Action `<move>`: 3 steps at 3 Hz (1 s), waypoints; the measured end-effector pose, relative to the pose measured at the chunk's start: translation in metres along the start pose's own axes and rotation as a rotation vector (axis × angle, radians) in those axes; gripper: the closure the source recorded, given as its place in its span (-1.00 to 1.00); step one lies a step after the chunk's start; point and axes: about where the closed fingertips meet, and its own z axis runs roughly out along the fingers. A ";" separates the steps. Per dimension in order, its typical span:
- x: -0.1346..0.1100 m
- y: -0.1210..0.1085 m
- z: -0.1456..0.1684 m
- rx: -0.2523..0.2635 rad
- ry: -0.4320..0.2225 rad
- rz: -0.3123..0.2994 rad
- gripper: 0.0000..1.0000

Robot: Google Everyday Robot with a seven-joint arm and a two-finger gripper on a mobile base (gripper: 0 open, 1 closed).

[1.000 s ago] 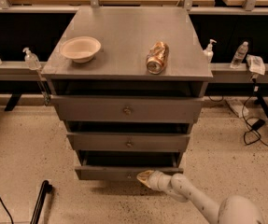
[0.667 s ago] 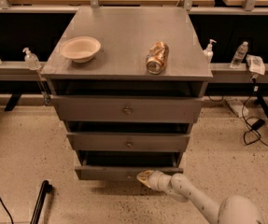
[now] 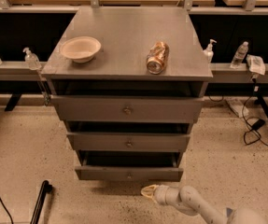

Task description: Close bottom drawer

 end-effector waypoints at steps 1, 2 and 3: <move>0.000 -0.002 0.000 0.002 -0.001 0.005 1.00; -0.005 -0.019 0.004 0.027 0.001 0.011 1.00; -0.008 -0.045 0.012 0.051 0.008 0.034 1.00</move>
Offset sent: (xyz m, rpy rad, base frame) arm 0.0424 -0.0113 0.0092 -0.0114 -0.0152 -0.0655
